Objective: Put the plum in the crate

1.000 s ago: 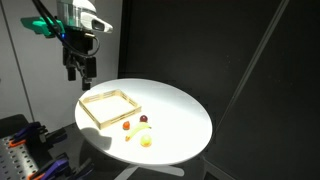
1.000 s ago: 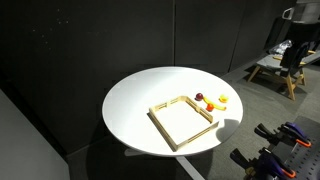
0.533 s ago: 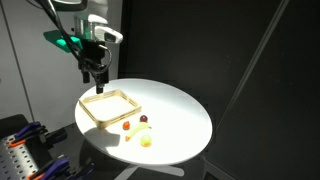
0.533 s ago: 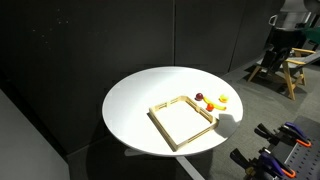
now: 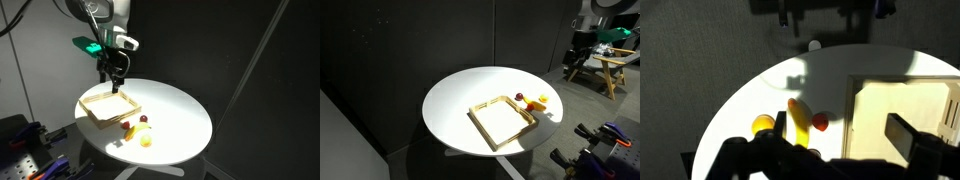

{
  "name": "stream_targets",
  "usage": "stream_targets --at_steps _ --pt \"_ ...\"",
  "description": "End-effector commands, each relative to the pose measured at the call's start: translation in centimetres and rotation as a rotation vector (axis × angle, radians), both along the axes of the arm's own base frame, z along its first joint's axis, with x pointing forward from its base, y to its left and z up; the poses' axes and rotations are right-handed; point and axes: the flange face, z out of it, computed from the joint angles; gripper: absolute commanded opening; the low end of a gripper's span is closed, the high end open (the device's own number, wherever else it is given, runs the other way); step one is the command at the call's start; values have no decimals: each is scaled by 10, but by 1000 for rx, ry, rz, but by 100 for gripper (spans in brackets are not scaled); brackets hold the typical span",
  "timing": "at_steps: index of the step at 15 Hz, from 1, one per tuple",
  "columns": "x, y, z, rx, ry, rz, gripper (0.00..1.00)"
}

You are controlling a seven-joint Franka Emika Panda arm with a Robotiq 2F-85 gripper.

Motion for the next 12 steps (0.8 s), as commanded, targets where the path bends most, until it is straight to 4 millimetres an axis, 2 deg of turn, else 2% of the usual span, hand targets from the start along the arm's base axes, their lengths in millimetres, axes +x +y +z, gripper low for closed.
stream_targets --at_steps 1,12 --pt "38 -7 -5 12 9 -12 100" --pt "127 -25 -58 -14 39 12 100"
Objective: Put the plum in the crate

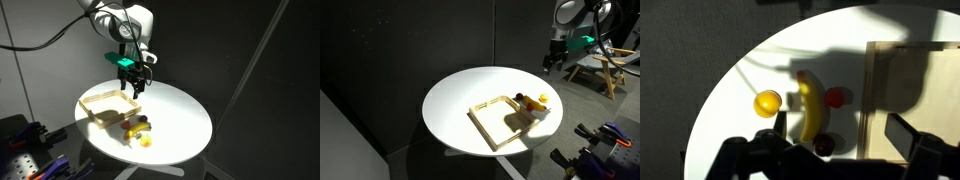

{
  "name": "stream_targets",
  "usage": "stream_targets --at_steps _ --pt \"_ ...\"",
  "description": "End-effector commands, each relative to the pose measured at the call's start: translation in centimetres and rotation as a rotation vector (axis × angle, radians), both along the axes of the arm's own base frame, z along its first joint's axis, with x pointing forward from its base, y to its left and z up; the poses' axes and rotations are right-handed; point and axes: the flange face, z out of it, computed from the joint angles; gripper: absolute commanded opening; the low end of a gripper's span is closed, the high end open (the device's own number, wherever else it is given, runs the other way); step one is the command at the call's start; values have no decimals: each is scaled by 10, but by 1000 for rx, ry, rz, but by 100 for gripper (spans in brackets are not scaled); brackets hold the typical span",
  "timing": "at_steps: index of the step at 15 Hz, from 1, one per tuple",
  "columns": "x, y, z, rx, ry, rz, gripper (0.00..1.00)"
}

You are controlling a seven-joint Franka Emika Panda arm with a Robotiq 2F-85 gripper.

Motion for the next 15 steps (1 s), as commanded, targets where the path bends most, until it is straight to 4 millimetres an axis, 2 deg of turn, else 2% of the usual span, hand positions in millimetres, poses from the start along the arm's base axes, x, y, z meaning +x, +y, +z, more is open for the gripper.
stream_targets --at_steps 1,10,15 --pt "37 -6 -14 8 -2 16 100" --pt "107 -4 -59 6 -12 94 100" --pt "137 -4 -91 2 -14 143 100"
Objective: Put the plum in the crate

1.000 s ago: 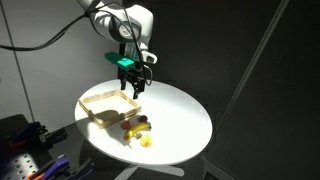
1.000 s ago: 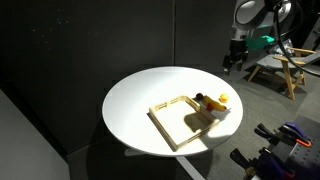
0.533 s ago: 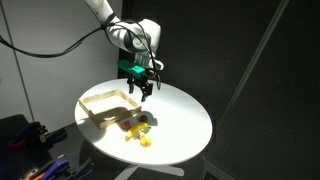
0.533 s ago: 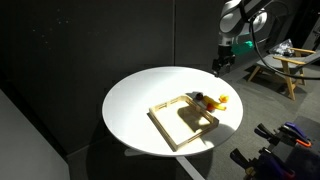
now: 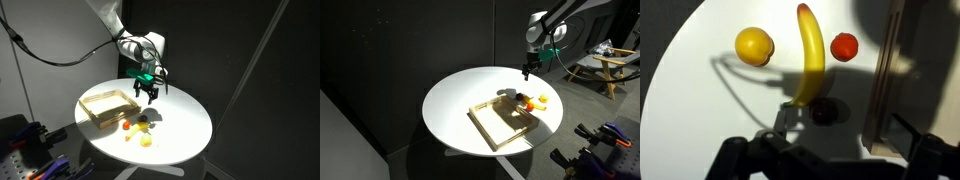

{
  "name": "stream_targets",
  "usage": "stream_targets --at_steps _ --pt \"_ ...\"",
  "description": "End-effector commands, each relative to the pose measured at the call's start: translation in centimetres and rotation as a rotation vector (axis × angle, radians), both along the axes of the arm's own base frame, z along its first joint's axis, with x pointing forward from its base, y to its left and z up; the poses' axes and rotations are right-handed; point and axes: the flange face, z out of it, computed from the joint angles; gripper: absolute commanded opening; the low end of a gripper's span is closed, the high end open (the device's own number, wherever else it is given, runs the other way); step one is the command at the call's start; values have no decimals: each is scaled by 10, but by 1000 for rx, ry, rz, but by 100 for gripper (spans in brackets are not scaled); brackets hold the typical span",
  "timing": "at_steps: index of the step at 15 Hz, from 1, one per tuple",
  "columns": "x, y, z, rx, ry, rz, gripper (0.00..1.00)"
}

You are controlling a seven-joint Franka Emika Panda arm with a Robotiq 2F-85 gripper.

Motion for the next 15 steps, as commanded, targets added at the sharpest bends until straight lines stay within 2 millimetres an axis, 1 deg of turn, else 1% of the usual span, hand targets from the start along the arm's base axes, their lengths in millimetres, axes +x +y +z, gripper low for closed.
stream_targets --at_steps 1,5,9,12,15 --pt "27 -6 -21 9 -11 50 100" --pt "44 -11 -47 11 -4 90 100" --pt "56 -15 -68 10 -4 128 100" --pt "64 -17 -77 -3 -12 146 100" --pt "69 -17 -78 -19 -32 162 100"
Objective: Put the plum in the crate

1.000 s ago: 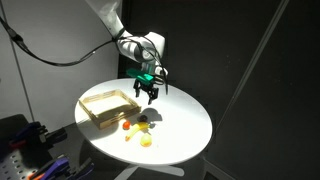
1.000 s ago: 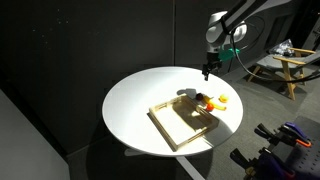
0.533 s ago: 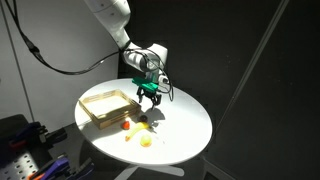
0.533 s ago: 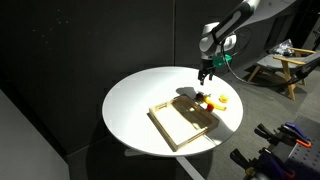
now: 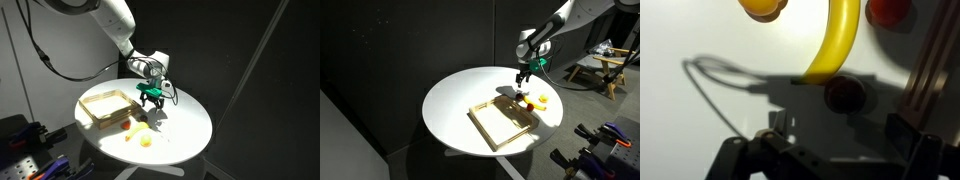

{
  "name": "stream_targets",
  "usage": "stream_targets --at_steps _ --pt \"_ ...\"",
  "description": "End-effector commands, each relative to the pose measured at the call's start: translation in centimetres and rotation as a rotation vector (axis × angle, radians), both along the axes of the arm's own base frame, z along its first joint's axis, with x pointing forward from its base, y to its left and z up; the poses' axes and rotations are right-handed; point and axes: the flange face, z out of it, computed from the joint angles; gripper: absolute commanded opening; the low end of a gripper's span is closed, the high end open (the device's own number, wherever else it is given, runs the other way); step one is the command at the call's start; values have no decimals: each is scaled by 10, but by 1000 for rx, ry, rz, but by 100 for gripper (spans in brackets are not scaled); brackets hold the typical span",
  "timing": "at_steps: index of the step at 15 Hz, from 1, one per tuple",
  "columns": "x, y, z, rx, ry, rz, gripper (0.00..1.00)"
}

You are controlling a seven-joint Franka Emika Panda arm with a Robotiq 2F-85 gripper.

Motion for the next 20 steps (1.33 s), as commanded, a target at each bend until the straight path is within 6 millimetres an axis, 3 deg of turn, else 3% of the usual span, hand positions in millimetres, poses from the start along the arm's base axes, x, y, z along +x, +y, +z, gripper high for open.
stream_targets --at_steps 1,9,20 --pt "12 -3 3 -19 -46 46 100" --pt "6 3 10 -36 -68 78 100" --pt "-27 7 13 -29 -18 84 100"
